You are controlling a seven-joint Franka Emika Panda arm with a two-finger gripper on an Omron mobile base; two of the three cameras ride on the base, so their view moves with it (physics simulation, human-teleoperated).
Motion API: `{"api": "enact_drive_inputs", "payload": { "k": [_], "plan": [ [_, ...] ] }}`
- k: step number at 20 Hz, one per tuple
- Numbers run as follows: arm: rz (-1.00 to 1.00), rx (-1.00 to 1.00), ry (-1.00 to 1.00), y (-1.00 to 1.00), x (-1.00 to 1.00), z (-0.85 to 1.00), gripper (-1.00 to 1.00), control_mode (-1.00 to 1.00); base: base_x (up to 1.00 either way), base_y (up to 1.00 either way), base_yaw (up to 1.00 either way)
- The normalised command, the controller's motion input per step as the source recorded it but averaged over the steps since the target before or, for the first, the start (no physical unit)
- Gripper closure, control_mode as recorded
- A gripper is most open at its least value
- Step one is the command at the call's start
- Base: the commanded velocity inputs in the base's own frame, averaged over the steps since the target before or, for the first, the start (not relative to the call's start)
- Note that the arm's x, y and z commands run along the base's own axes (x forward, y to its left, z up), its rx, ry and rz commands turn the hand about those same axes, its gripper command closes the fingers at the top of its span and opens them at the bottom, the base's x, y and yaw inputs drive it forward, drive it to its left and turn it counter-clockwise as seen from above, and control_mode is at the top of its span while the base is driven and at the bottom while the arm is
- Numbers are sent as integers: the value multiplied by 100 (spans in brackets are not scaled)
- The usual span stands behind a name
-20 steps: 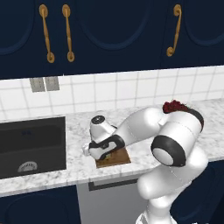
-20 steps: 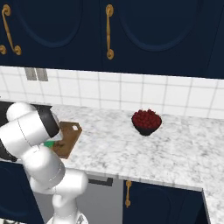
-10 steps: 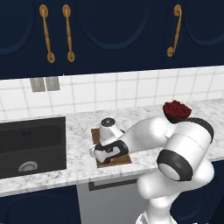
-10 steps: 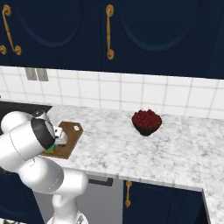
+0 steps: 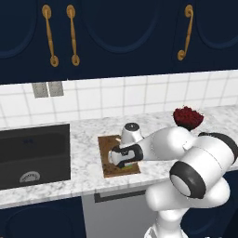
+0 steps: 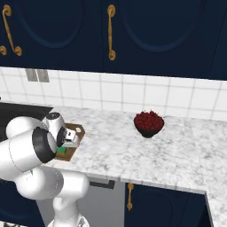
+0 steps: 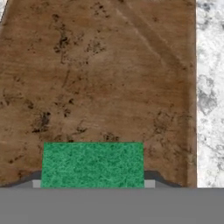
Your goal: Pick up the sponge from the counter and clean the cutting board by briefly scrubbing or pressing down on the cutting board. Once finished, release the sponge.
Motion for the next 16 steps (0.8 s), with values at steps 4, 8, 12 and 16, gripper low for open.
{"api": "enact_drive_inputs", "payload": {
  "k": [4,8,12,16],
  "plan": [
    [-1,0,-1,-40,-2,-26,100,-100,0,0,0],
    [0,1,-3,-17,14,-25,100,-100,0,0,0],
    [-1,0,0,11,59,-12,100,-100,0,0,0],
    [-2,0,0,19,66,0,100,-100,0,0,0]
  ]
}}
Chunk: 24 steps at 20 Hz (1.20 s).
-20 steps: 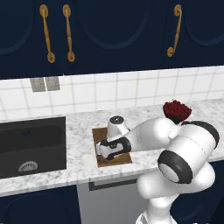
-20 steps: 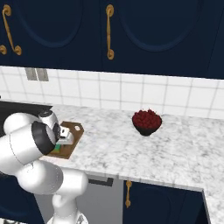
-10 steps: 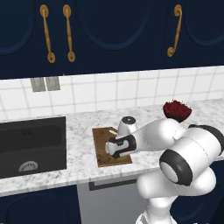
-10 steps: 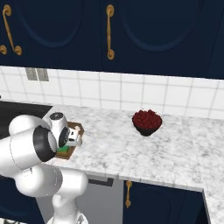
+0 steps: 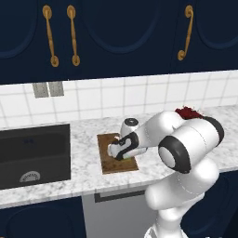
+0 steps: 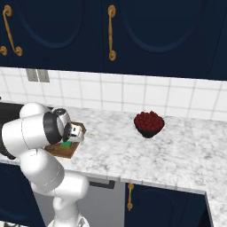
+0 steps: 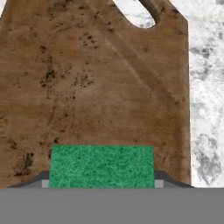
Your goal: Pick up the sponge from the counter and clean the cutting board by briefly scrubbing or pressing down on the cutting board. Once finished, release the sponge.
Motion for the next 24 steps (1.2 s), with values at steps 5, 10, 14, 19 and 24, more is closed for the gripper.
{"api": "enact_drive_inputs", "payload": {
  "k": [5,10,14,19,24],
  "plan": [
    [-5,2,-1,0,23,5,100,-100,0,0,0],
    [-2,0,0,0,39,-24,100,-100,0,0,0],
    [0,-2,0,0,44,-93,100,-100,0,0,0],
    [-1,3,-1,0,46,-11,100,-100,0,0,0],
    [-6,2,0,0,60,39,100,-100,0,0,0]
  ]
}}
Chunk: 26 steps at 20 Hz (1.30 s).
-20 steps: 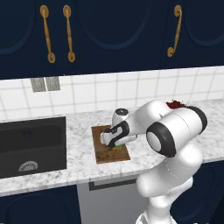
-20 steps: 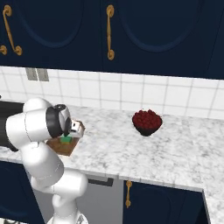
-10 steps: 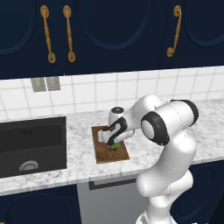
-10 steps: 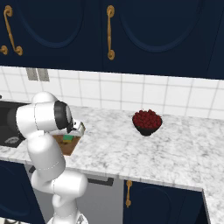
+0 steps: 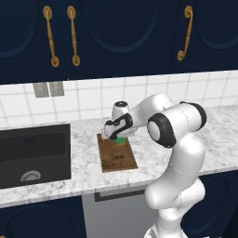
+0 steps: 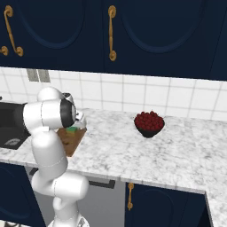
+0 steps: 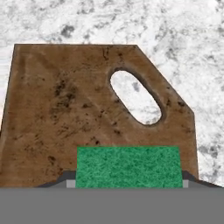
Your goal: Pick up the sponge from the counter and clean the cutting board by briefly scrubbing or pressing down on the cutting board. Once finished, release the sponge.
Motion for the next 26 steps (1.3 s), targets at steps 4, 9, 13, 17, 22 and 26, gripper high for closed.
{"api": "enact_drive_inputs", "payload": {
  "k": [4,9,13,17,22,26],
  "plan": [
    [-1,0,0,0,34,-16,100,-100,0,0,0],
    [0,-3,0,0,3,-89,100,-100,0,0,0],
    [0,-3,0,0,0,-88,100,-100,0,0,0],
    [-4,6,0,-27,17,27,100,-100,0,0,0],
    [-18,11,0,-93,-3,27,100,-100,0,0,0],
    [-20,9,-1,-100,-16,-5,100,-100,0,0,0]
  ]
}}
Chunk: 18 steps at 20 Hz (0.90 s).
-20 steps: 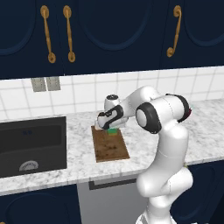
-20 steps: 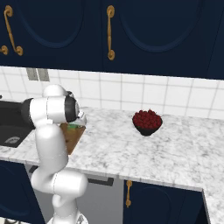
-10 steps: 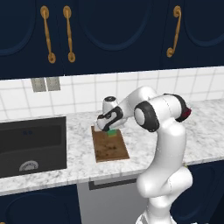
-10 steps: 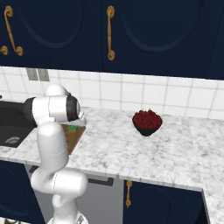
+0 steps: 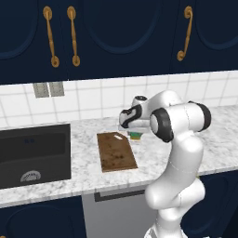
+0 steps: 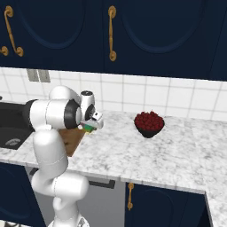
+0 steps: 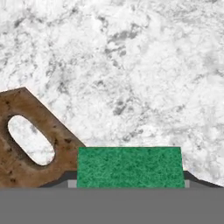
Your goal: Pick up the sponge from the counter and clean the cutting board by briefly scrubbing or pressing down on the cutting board. Once finished, release the sponge.
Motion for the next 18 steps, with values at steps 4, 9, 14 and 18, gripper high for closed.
{"api": "enact_drive_inputs", "payload": {
  "k": [4,9,14,18],
  "plan": [
    [-17,3,0,-100,-10,-23,100,-100,0,0,0],
    [-18,0,-3,-95,-12,-20,100,-100,0,0,0],
    [-11,0,-4,-37,-13,-25,-100,-100,0,0,0],
    [-7,0,-7,-27,-18,-1,-100,-100,0,0,0]
  ]
}}
